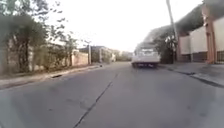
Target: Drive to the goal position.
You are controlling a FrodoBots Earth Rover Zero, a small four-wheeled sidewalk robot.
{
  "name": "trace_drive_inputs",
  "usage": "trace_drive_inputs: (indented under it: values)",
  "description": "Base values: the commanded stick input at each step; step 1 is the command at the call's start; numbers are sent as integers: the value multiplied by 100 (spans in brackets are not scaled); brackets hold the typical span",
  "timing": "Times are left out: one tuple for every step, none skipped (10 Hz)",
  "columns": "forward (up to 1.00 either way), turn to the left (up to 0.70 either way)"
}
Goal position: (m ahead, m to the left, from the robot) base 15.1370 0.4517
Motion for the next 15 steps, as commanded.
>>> trace_drive_inputs:
  values:
    - [100, -27]
    - [100, -10]
    - [100, 4]
    - [100, 4]
    - [100, -33]
    - [100, -3]
    - [100, 4]
    - [100, 4]
    - [100, 4]
    - [100, 4]
    - [100, 4]
    - [100, 4]
    - [100, 4]
    - [100, 4]
    - [100, 4]
